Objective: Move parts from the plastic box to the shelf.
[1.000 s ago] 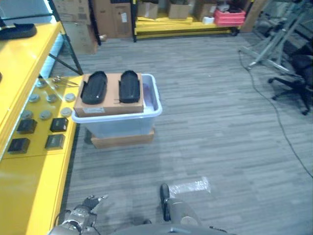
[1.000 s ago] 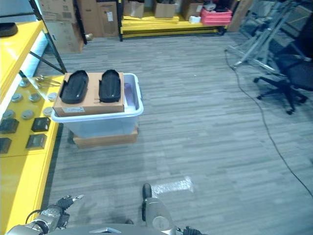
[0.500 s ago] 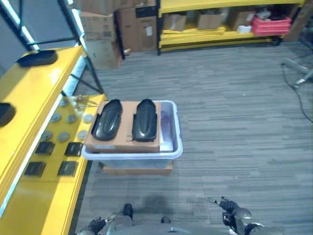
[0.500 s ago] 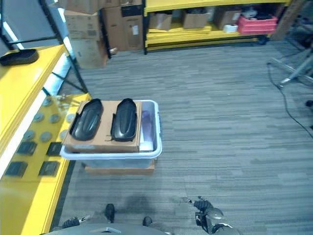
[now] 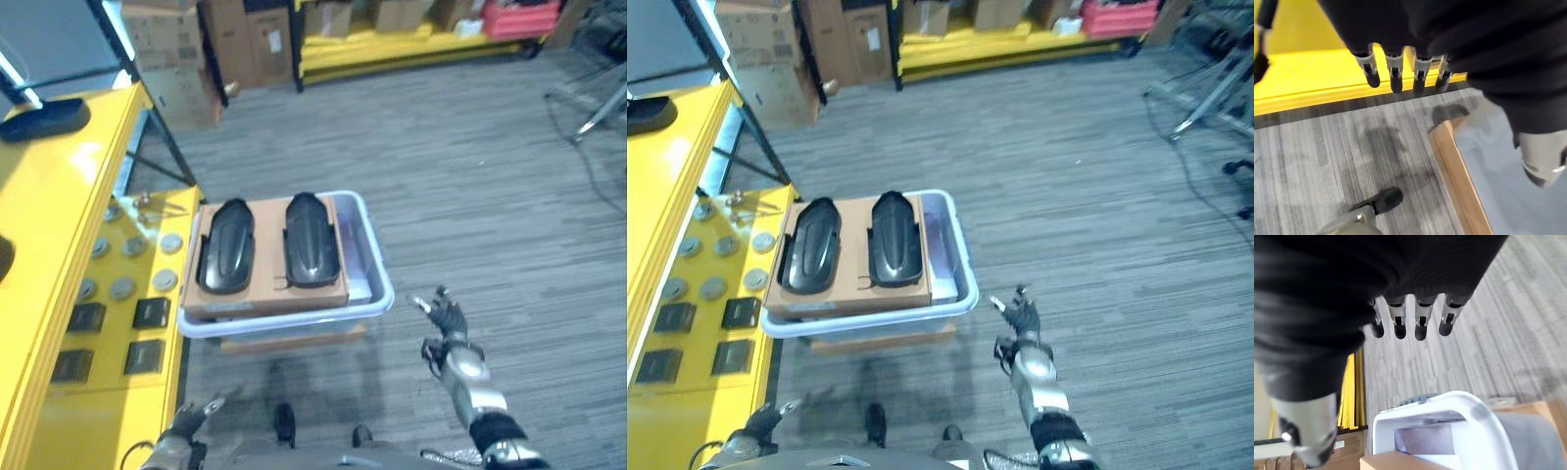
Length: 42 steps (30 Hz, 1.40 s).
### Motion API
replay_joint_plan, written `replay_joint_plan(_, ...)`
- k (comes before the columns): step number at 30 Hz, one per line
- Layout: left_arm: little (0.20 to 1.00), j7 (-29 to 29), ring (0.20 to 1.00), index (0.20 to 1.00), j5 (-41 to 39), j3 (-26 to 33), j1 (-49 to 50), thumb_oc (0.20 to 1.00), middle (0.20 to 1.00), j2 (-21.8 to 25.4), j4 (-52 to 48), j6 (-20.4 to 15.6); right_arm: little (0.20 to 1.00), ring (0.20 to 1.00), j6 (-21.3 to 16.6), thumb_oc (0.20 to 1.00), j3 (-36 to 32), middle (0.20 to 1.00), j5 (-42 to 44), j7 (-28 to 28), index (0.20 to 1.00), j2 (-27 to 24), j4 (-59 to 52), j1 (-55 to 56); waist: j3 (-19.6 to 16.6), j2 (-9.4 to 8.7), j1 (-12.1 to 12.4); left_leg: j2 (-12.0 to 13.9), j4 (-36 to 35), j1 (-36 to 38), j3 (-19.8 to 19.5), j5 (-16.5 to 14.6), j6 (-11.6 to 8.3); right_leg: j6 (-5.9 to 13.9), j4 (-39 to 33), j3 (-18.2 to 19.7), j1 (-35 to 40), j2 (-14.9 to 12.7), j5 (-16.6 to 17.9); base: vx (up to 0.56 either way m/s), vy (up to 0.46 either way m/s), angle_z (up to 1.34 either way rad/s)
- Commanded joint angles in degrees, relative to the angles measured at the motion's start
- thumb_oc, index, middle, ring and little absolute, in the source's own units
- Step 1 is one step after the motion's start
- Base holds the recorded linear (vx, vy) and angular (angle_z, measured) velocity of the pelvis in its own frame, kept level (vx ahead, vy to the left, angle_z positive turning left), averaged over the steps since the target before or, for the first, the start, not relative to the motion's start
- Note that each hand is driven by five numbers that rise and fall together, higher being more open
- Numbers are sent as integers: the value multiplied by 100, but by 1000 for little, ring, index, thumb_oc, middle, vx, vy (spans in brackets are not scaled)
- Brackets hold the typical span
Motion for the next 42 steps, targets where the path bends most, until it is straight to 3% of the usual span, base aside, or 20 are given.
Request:
replay_joint_plan(1, 1000, 225, 1000, 1000, 166, -161, -502, 1000, 1000, -17, 360, -232, 1000, 1000, -297, 1000, -9, 1000, -405, -593, 1000, -284, 26, -756, 279, -212, 171, 411, -28, 367, 114, -561, -460, 445, 9, 76, -485, -511, 367, -157, 7, 33)
replay_joint_plan(5, 1000, 333, 1000, 1000, 126, -529, -719, 1000, 1000, -9, 493, -230, 1000, 1000, -86, 1000, 550, 1000, -675, -927, 1000, -785, 1224, -2425, 515, -171, 404, 399, -28, -136, -13, -406, -544, 469, -34, -72, -866, -529, 507, -83, 26, 21)
replay_joint_plan(12, 1000, 431, 1000, 1000, -97, -523, -732, 1000, 1000, 24, 885, -174, 1000, 1000, -40, 1000, 1064, 1000, -389, -1045, 1000, -1151, 2423, -4051, 719, -155, 630, 388, -28, -609, -129, -252, -625, 506, -34, -168, -1251, -551, 614, -12, 21, 17)
replay_joint_plan(25, 1000, 455, 1000, 1000, -373, -777, -942, 1000, 1000, -13, 600, -315, 1000, 1000, -20, 1000, 1544, 1000, -466, -1060, 1000, -1235, 2638, -4814, 814, -41, 777, 242, -28, -943, -398, -148, -647, 560, -34, -424, -1380, -657, 658, 25, 14, 14)
replay_joint_plan(33, 1000, 292, 1000, 1000, -386, -1061, -1145, 1000, 1000, -14, 341, -319, 1000, 1000, 304, 1000, 2214, 1000, -923, -452, 1000, -896, 3412, -4866, 905, -77, 791, 215, -28, -987, -505, -108, -648, 561, -34, -492, -1370, -669, 664, 13, -4, 8)
replay_joint_plan(35, 1000, 233, 1000, 1000, -321, -1153, -1191, 1000, 1000, -25, 415, -276, 787, 787, 520, 787, 2423, 787, -1284, -359, 787, -696, 3902, -4993, 917, -102, 773, 229, -28, -992, -471, -105, -649, 555, -34, -466, -1385, -666, 669, 0, 0, 0)
replay_joint_plan(36, 1000, 241, 1000, 1000, -334, -1172, -1236, 1000, 1000, -49, 457, -259, 567, 567, 559, 567, 2388, 567, -1281, -416, 567, -580, 3989, -5049, 925, -107, 758, 235, -28, -988, -459, -106, -648, 551, -34, -451, -1388, -663, 668, 9, -3, -3)
replay_joint_plan(37, 1000, 237, 1000, 1000, -344, -1183, -1257, 1000, 1000, -70, 490, -242, 448, 448, 587, 448, 2351, 448, -1236, -379, 448, -474, 4100, -5045, 929, -111, 753, 238, -28, -978, -446, -107, -645, 545, -34, -435, -1385, -657, 662, 14, -8, -5)
replay_joint_plan(38, 1000, 246, 1000, 1000, -342, -1173, -1248, 1000, 1000, -83, 535, -225, 213, 213, 622, 213, 2377, 213, -1239, -315, 213, -389, 4153, -5042, 928, -119, 739, 245, -28, -971, -438, -103, -646, 539, -34, -427, -1386, -651, 658, 24, -13, -5)
replay_joint_plan(42, 1000, 254, 1000, 1000, -167, -1259, -1221, 1000, 1000, -103, 584, -181, 200, 200, 729, 200, 2398, 200, -1348, -306, 200, -192, 4381, -5084, 888, -143, 699, 264, -28, -929, -407, -121, -650, 525, -34, -378, -1373, -640, 637, 13, -8, -4)
